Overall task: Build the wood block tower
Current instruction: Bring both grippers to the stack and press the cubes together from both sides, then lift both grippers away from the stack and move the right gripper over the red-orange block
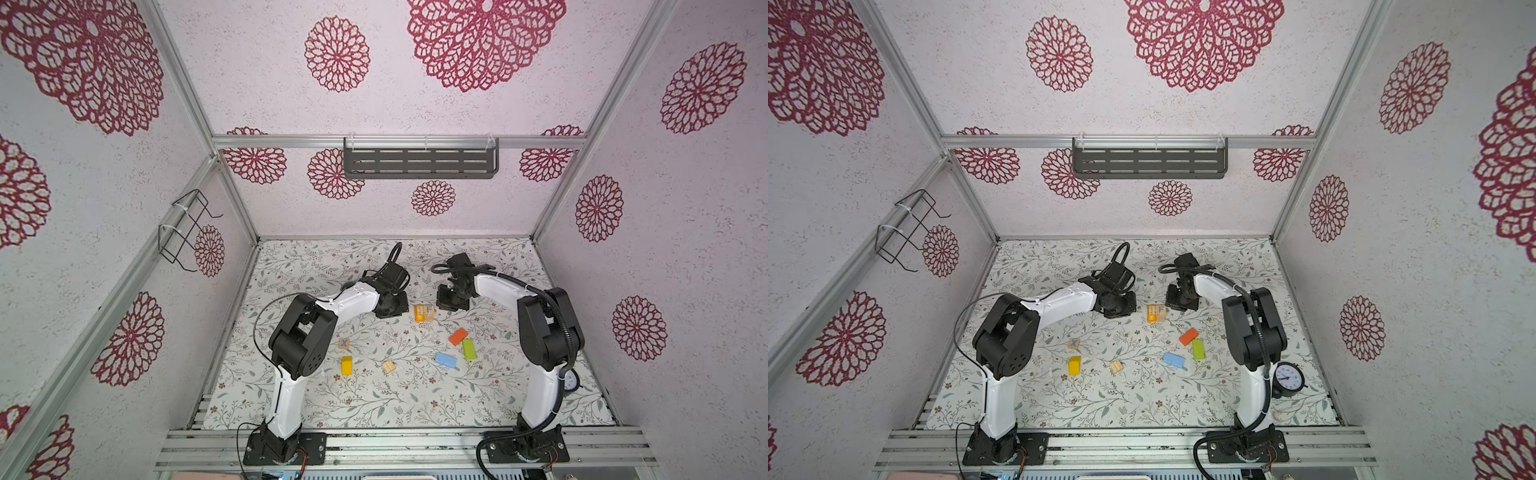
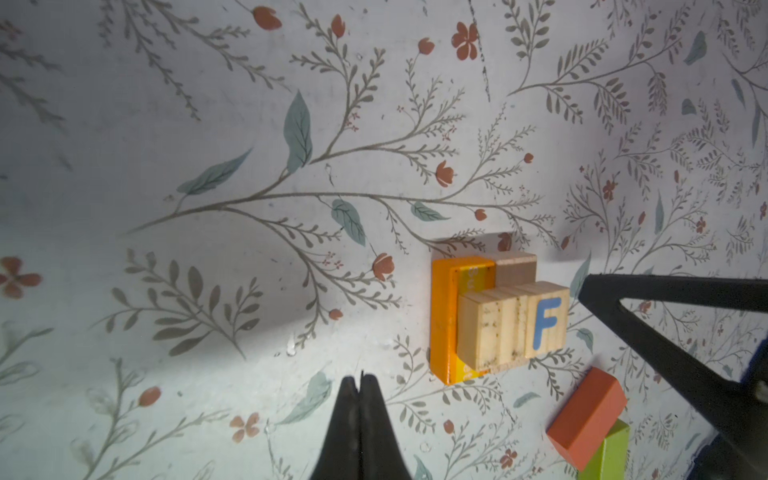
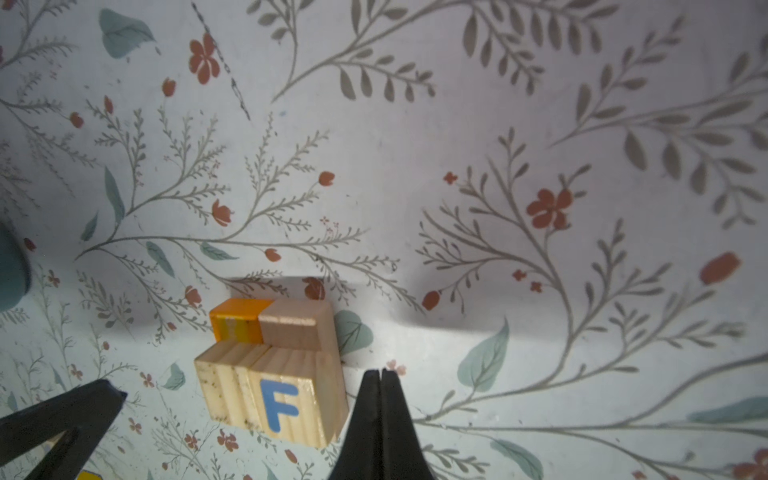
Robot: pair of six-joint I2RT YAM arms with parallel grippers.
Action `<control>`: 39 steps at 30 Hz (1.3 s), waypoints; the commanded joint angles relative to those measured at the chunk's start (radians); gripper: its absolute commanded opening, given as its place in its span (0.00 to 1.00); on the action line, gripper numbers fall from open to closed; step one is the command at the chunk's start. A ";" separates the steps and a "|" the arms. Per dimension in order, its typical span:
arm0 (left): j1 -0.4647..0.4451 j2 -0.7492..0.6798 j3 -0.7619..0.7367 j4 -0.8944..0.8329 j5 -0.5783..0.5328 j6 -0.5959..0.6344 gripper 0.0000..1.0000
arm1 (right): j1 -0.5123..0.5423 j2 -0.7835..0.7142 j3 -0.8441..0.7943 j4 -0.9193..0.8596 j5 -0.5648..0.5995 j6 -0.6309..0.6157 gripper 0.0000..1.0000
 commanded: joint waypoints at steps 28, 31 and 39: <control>0.027 -0.031 -0.029 0.019 0.003 -0.002 0.00 | 0.056 0.053 0.063 -0.029 0.006 -0.016 0.00; 0.029 -0.036 -0.030 0.020 0.001 -0.002 0.00 | 0.055 0.047 0.061 -0.032 0.012 -0.016 0.00; 0.037 -0.091 -0.044 0.006 -0.027 0.007 0.12 | 0.050 0.003 0.069 -0.067 0.078 -0.017 0.12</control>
